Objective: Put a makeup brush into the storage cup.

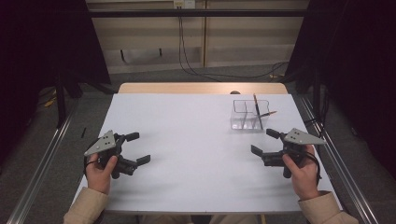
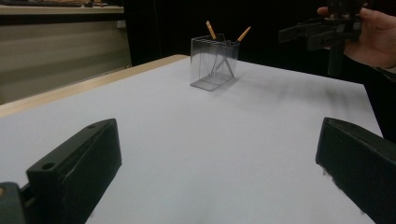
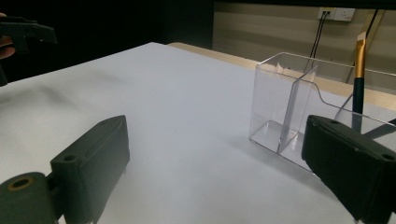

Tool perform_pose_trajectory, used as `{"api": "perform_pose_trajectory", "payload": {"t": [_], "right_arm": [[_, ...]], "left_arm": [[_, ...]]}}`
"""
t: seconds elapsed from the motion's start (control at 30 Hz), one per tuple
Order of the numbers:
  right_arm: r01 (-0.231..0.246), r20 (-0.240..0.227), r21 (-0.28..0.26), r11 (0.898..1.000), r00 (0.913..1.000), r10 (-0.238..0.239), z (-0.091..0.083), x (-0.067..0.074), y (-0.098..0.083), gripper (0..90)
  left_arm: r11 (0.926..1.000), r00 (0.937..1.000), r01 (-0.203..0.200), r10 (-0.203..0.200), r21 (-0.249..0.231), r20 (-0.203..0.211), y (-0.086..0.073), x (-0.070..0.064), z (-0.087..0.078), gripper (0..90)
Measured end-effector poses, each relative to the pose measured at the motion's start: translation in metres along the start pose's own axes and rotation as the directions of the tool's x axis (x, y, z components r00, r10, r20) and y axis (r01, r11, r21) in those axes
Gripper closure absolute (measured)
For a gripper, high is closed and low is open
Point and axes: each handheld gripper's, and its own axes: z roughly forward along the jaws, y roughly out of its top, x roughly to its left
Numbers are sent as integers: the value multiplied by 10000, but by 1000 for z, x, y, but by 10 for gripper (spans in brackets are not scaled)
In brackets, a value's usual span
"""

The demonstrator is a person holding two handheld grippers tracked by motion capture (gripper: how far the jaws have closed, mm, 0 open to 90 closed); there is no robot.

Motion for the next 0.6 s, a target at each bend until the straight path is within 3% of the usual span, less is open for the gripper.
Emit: {"api": "perform_pose_trajectory", "payload": {"t": [0.6], "right_arm": [[-48,226,37,10000,9997,47,-16,-3,-7,76]], "left_arm": [[10000,10000,5,-5,-10,-48,0,0,-1,0]]}}
